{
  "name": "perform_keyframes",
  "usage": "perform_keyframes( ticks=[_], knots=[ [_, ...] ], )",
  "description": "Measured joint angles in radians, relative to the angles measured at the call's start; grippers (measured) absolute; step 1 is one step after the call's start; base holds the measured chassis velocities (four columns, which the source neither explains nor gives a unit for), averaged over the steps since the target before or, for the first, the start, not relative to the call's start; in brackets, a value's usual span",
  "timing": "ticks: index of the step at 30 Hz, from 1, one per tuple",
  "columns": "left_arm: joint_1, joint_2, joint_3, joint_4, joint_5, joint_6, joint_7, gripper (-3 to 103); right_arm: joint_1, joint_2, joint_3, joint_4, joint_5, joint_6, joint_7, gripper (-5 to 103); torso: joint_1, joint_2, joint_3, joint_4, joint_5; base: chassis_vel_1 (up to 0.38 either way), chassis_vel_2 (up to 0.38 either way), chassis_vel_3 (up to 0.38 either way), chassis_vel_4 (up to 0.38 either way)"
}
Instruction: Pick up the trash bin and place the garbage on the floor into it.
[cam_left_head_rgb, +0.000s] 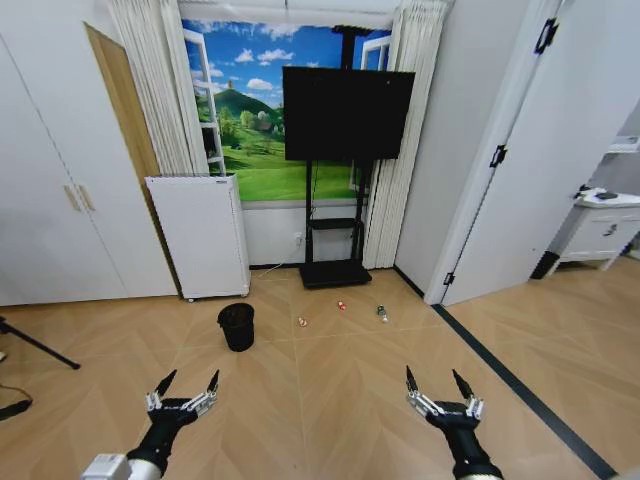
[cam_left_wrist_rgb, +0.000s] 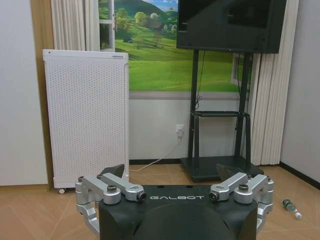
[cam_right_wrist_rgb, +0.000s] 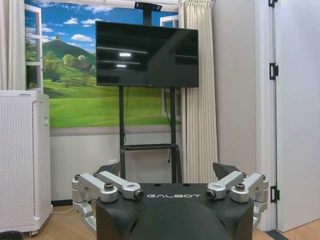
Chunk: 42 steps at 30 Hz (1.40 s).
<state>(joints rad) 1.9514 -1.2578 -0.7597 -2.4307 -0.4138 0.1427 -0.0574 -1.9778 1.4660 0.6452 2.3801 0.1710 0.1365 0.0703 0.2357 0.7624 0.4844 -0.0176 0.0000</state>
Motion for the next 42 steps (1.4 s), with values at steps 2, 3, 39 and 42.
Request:
perform_keyframes(
  ticks=[2, 3, 39, 42],
  knots=[
    [0.000, 0.000, 0.000, 0.000, 0.000, 0.000, 0.000, 100, 0.000, 0.000, 0.000, 0.000, 0.000, 0.000, 0.000, 100, 0.000, 0.000, 0.000, 0.0000, 0.0000, 0.000, 0.000, 0.000, 0.000],
    [0.000, 0.000, 0.000, 0.000, 0.000, 0.000, 0.000, 100, 0.000, 0.000, 0.000, 0.000, 0.000, 0.000, 0.000, 100, 0.000, 0.000, 0.000, 0.0000, 0.0000, 0.000, 0.000, 0.000, 0.000],
    [0.000, 0.000, 0.000, 0.000, 0.000, 0.000, 0.000, 100, 0.000, 0.000, 0.000, 0.000, 0.000, 0.000, 0.000, 100, 0.000, 0.000, 0.000, 0.0001, 0.0000, -0.004, 0.003, 0.004, -0.004],
    [0.000, 0.000, 0.000, 0.000, 0.000, 0.000, 0.000, 100, 0.000, 0.000, 0.000, 0.000, 0.000, 0.000, 0.000, 100, 0.000, 0.000, 0.000, 0.0001, 0.0000, -0.101, 0.083, 0.099, -0.111]
  ],
)
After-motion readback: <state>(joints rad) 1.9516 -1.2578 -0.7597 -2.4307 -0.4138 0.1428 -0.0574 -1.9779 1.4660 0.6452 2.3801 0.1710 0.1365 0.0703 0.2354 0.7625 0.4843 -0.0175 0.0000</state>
